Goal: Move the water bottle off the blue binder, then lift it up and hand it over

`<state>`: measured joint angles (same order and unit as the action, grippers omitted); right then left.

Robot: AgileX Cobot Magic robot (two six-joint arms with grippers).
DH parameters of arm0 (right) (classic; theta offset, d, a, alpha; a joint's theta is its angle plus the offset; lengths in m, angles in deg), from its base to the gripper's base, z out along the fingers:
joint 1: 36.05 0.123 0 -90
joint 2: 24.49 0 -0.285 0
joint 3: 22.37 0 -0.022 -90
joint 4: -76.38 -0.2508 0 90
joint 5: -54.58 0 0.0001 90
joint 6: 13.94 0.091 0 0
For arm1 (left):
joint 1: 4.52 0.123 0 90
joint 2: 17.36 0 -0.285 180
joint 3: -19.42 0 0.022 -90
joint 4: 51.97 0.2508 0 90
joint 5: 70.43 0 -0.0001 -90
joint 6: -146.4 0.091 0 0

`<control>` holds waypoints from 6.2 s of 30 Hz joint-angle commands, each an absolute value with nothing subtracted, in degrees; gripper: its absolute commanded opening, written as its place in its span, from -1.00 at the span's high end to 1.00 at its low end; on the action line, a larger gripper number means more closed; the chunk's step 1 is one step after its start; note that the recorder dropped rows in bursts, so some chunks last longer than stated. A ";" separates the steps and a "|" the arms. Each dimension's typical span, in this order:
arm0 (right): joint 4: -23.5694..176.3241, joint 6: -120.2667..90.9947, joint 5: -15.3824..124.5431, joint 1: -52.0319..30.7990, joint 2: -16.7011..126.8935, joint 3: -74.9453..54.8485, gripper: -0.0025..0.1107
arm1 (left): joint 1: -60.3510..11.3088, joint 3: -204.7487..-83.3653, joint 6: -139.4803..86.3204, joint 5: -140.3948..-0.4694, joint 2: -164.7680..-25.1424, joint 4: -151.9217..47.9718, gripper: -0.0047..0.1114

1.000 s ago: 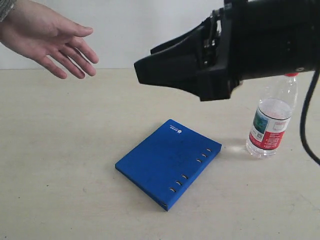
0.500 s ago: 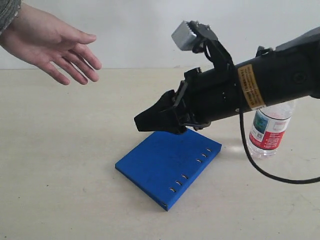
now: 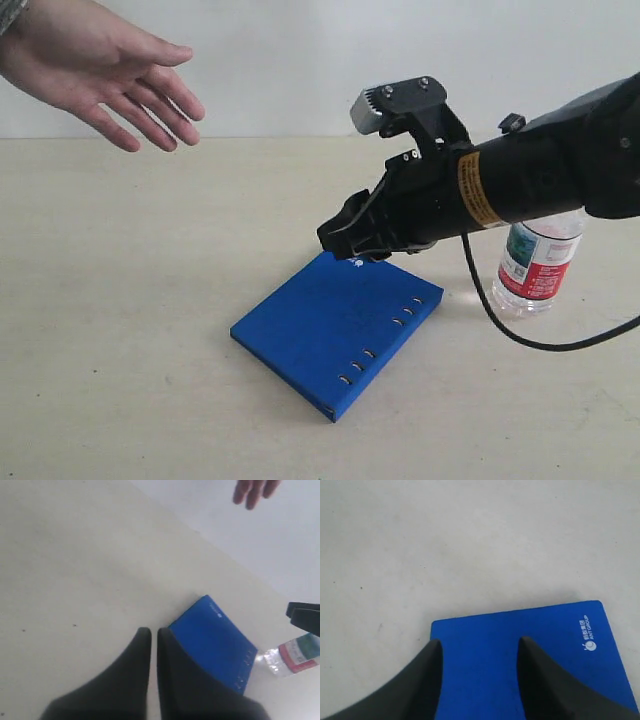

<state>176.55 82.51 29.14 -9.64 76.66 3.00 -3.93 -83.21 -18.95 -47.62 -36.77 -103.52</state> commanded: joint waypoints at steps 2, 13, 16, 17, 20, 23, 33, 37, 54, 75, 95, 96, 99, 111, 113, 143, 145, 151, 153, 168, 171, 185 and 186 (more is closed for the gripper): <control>176.32 81.88 34.60 -9.80 79.30 2.90 0.24 | -4.41 -83.37 -15.25 -56.58 -47.18 -104.05 0.84; 176.32 81.88 47.48 -9.80 81.94 2.90 0.24 | -4.41 -83.37 4.41 -55.23 -57.17 -116.10 0.84; 176.32 81.98 44.40 -9.80 84.92 2.90 0.24 | -4.41 -83.37 19.45 -53.67 -58.27 -128.67 0.84; 176.32 82.11 43.77 -9.80 85.89 2.90 0.24 | -4.41 -83.37 24.15 -52.98 -58.54 -132.97 0.84; 176.32 84.23 44.11 -9.80 87.41 2.90 0.14 | -4.41 -83.37 33.89 -51.33 -59.58 -142.27 0.84; 176.32 84.52 48.24 -9.80 87.98 2.90 -0.08 | -4.41 -83.37 43.78 -48.51 -60.86 -151.16 0.84; 176.32 84.48 48.88 -9.80 92.49 2.90 -0.09 | -4.41 -83.37 50.42 -42.52 -70.43 -151.92 0.08; 176.32 83.62 50.22 -9.80 92.59 2.90 -0.09 | -4.41 -83.37 52.26 -40.49 -72.94 -151.92 0.02; 176.32 82.98 56.54 -9.80 91.91 2.68 -0.09 | -4.41 -83.37 52.93 -40.20 -75.50 -151.92 0.02; 176.32 77.43 58.31 -9.80 91.69 0.65 -0.09 | -4.41 -83.37 53.04 -40.20 -75.50 -151.92 0.02; 176.32 84.93 33.43 -9.80 95.98 -1.81 -0.09 | -4.41 -83.37 53.83 -40.09 -75.50 -151.92 0.02; 176.32 84.71 29.38 -9.80 95.98 -1.81 -0.09 | -4.41 -83.37 53.83 -40.09 -75.50 -151.92 0.02; 176.32 83.63 19.80 -9.80 95.98 -1.81 -0.09 | -4.41 -83.37 53.83 -40.09 -75.50 -151.92 0.02; 176.32 86.75 26.99 -9.80 95.98 -1.81 -0.09 | -4.41 -83.37 53.83 -40.20 -75.50 -151.92 0.02; 176.32 88.03 26.99 -9.80 95.98 -1.81 -0.09 | -4.41 -83.37 53.83 -40.20 -75.50 -151.92 0.02; 176.32 97.09 29.42 -9.80 95.98 -1.81 -0.09 | -4.41 -90.34 56.67 -41.08 -97.38 -151.92 0.02; 176.32 97.09 27.29 -9.80 95.98 -1.81 -0.09 | -4.41 -93.23 56.67 -40.11 -101.11 -151.92 0.02; 176.32 97.09 29.46 -9.80 95.98 -1.81 -0.09 | -4.41 -96.62 56.67 -36.95 -107.01 -151.92 0.02; 176.32 97.51 30.17 -9.80 95.98 -1.81 -0.09 | -4.41 -97.41 56.79 -35.55 -108.75 -151.92 0.02; 176.32 92.94 3.60 -9.80 101.65 -1.81 -0.09 | -4.41 -102.04 57.23 -33.58 -113.92 -151.92 0.02; 176.32 90.61 -4.19 -9.80 101.64 -1.81 -0.09 | -4.41 -102.04 57.23 -33.84 -113.92 -151.92 0.02; 163.86 82.53 -15.38 -9.80 101.64 -1.81 -0.09 | -4.41 -102.04 57.36 -30.07 -116.48 -151.92 0.02; 163.53 82.53 -15.38 -9.80 101.64 -1.81 -0.09 | -4.41 -102.04 57.67 -29.44 -116.77 -151.92 0.02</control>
<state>166.93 83.84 -13.95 -9.74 101.95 -1.84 -3.93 -101.93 57.08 -32.22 -115.72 -152.24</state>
